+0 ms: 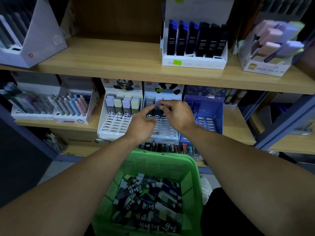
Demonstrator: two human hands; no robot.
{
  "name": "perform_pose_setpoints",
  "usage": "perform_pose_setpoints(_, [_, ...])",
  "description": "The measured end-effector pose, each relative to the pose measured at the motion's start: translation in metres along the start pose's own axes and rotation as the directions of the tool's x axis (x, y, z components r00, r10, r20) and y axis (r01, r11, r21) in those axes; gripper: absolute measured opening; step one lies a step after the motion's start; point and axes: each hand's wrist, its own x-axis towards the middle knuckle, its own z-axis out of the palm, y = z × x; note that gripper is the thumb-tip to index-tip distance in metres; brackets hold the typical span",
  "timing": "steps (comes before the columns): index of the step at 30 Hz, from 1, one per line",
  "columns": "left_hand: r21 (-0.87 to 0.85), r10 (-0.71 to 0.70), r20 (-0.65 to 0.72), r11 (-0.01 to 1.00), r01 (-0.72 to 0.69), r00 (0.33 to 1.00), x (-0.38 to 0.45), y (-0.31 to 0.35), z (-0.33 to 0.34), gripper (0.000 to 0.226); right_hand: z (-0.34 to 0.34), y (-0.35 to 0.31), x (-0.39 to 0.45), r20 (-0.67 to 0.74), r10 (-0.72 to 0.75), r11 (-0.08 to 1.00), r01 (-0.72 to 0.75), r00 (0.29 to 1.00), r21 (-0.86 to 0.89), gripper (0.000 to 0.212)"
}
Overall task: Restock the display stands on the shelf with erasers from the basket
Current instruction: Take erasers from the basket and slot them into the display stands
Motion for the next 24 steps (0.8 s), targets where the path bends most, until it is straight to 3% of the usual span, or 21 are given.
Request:
perform_pose_setpoints(5, [-0.031, 0.033, -0.06, 0.999, -0.035, 0.998, -0.019, -0.001, -0.007, 0.026, -0.011, -0.017, -0.009, -0.009, -0.054, 0.998, 0.054, 0.999, 0.021, 0.026])
perform_pose_setpoints(7, [-0.033, 0.08, -0.09, 0.996, -0.083, 0.993, -0.033, -0.008, -0.011, 0.032, -0.013, -0.024, -0.019, -0.008, -0.099, 0.995, 0.099, 0.995, 0.009, 0.024])
perform_pose_setpoints(11, [0.331, 0.167, -0.128, 0.936, -0.117, 0.977, -0.065, -0.047, -0.016, 0.029, 0.008, -0.024, -0.062, -0.003, -0.101, 0.989, 0.101, 0.995, 0.108, 0.02])
perform_pose_setpoints(13, [0.445, 0.084, -0.091, 0.895, -0.035, 0.992, -0.082, -0.081, -0.016, 0.024, 0.029, -0.015, -0.096, 0.087, -0.105, 0.992, 0.098, 0.991, 0.085, 0.019])
perform_pose_setpoints(15, [0.513, -0.101, -0.011, 0.853, 0.092, 0.995, -0.097, -0.126, -0.012, 0.026, 0.049, -0.001, -0.127, 0.242, -0.097, 0.995, 0.098, 0.965, 0.01, 0.021])
perform_pose_setpoints(18, [0.555, -0.418, 0.211, 0.795, 0.243, 0.884, -0.122, -0.178, 0.002, 0.021, 0.083, 0.031, -0.158, 0.482, 0.071, 0.993, -0.016, 0.873, -0.118, 0.018])
perform_pose_setpoints(21, [0.604, -0.489, 0.349, 0.77, 0.207, 0.799, -0.137, -0.213, 0.016, 0.015, 0.123, 0.07, -0.185, 0.669, 0.292, 0.95, -0.126, 0.684, -0.286, 0.024])
perform_pose_setpoints(24, [0.578, -0.543, 0.425, 0.778, 0.245, 0.724, -0.132, -0.249, 0.029, 0.021, 0.159, 0.102, -0.211, 0.758, 0.384, 0.913, -0.093, 0.527, -0.398, 0.057])
